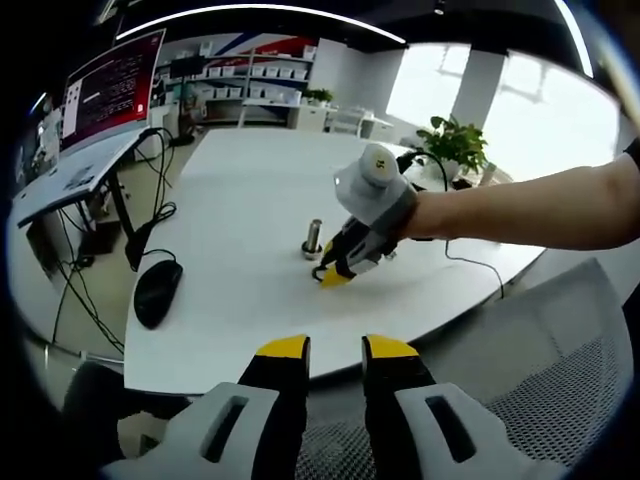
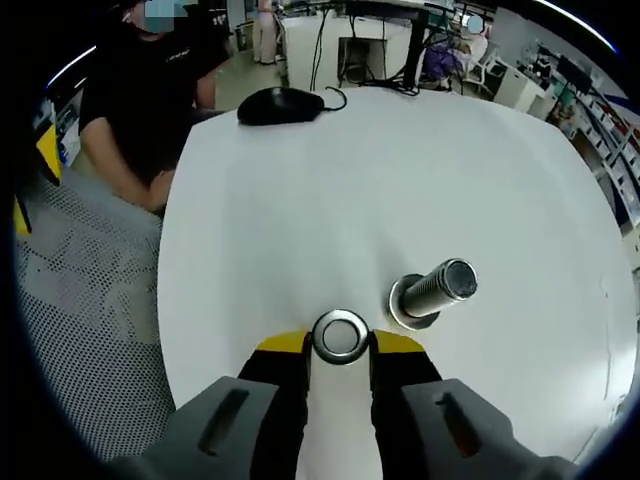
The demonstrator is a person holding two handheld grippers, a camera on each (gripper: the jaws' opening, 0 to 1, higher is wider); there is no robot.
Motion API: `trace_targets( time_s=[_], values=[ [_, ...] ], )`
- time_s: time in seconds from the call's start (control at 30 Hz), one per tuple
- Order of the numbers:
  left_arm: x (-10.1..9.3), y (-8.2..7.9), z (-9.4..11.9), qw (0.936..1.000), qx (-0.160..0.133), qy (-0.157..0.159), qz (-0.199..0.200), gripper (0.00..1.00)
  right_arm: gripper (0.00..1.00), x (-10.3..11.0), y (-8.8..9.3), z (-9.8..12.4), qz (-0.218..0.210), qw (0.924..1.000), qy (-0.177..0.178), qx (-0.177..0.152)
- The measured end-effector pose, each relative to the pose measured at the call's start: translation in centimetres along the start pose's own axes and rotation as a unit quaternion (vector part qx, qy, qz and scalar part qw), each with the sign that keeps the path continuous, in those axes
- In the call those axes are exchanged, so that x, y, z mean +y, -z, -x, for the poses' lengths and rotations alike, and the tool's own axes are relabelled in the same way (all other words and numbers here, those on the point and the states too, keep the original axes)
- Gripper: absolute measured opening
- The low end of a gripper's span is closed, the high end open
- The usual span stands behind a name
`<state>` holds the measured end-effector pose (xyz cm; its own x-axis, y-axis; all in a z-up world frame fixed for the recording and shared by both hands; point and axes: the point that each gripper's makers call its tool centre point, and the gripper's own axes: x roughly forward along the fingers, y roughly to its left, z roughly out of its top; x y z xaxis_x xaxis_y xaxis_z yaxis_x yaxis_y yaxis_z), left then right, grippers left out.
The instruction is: Place the washer onto the threaded stud by aligning its center hole with the stud, sliding it down to the base, and recovering from edge contact or off-axis alignment until the washer reaches the visible bottom stop.
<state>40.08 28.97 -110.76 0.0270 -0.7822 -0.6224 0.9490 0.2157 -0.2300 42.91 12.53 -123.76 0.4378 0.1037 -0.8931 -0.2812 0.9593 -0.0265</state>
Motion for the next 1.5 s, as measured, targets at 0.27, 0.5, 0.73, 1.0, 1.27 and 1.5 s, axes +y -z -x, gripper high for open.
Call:
trace_targets(
  time_s=[0.27,0.5,0.73,1.0,1.27,1.5],
  values=[
    [0.0,0.0,0.0,1.0,0.0,0.0,0.001,0.19,0.23,-0.6,-0.2,1.2,-0.001,1.0,0.002,-0.006],
    [0.0,0.0,0.0,1.0,0.0,0.001,0.0,0.19,0.23,-1.0,-1.2,2.8,0.007,0.9997,0.012,-0.02],
    [0.1,0.0,0.0,1.0,0.001,0.001,-0.001,0.19,0.23,-1.8,-2.0,4.5,0.008,0.9992,0.022,-0.033],
    [0.0,0.0,0.0,1.0,0.0,0.001,-0.001,0.19,0.23,-3.4,-3.5,5.6,0.03,0.9975,0.048,-0.042],
    [0.0,0.0,0.0,1.0,0.0,0.001,-0.001,0.19,0.23,-4.8,-5.3,5.1,0.058,0.9962,0.055,-0.033],
    [0.1,0.0,0.0,1.0,0.0,0.0,0.0,0.19,0.23,-4.5,-5.2,5.0,0.077,0.9966,0.029,0.009]
  ],
)
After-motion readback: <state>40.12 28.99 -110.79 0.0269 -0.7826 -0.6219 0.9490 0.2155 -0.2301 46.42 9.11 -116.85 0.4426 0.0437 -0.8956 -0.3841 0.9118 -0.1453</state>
